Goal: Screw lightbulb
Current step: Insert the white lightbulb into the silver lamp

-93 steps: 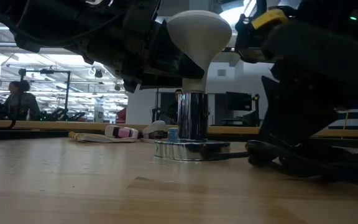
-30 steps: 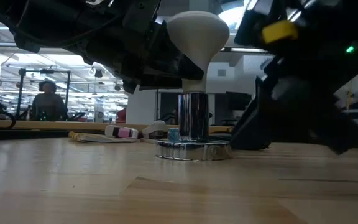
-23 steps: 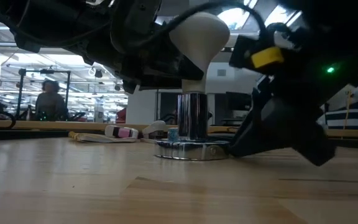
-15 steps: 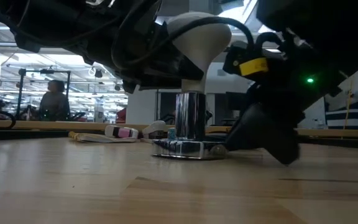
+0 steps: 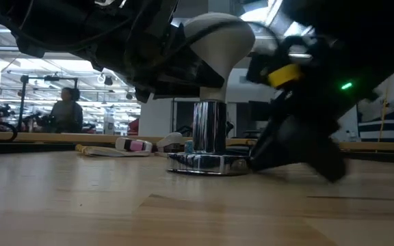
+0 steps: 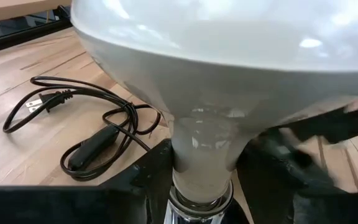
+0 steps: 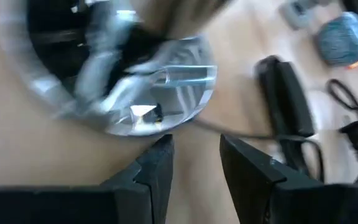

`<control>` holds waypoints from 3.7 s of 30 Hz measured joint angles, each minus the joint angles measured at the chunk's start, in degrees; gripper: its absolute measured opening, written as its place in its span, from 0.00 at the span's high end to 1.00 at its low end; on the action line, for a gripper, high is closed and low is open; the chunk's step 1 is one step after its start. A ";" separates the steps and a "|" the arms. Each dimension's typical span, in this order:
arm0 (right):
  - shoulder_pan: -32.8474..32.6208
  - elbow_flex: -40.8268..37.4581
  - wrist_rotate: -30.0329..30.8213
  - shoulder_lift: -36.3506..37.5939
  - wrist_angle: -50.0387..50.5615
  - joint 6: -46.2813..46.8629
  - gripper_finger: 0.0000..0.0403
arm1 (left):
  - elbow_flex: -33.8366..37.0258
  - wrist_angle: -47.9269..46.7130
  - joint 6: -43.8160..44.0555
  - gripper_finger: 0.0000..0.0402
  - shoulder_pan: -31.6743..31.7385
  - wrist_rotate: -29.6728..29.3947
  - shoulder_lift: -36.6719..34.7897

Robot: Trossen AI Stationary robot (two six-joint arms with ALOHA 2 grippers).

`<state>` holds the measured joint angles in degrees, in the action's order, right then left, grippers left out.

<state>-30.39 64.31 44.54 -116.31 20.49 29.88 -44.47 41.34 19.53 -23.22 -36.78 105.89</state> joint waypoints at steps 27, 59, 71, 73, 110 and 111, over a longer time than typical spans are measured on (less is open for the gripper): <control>-4.15 2.45 -4.98 -2.74 -17.06 4.33 0.66 | 0.00 0.00 -0.31 0.60 0.02 0.11 0.00; -7.47 2.45 2.33 -2.54 -5.19 21.24 0.66 | 0.00 -0.31 0.24 0.60 0.00 0.07 0.00; -5.41 2.45 2.38 -2.55 -11.22 20.69 0.66 | 0.00 -0.26 0.51 0.60 0.00 0.09 0.00; -5.05 2.45 2.37 -2.78 -11.45 20.73 0.66 | 0.00 -0.24 0.53 0.60 0.00 0.11 0.00; -2.85 2.43 3.72 -3.22 -1.96 26.02 0.66 | 0.00 -0.41 1.05 0.60 -0.03 0.07 0.00; -2.71 2.43 3.93 -3.20 -2.00 24.83 0.66 | 0.00 -0.39 1.05 0.60 -0.05 0.09 0.00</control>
<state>-33.11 66.74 48.47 -119.51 18.49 54.71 -44.47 40.95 20.58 -23.27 -36.69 105.89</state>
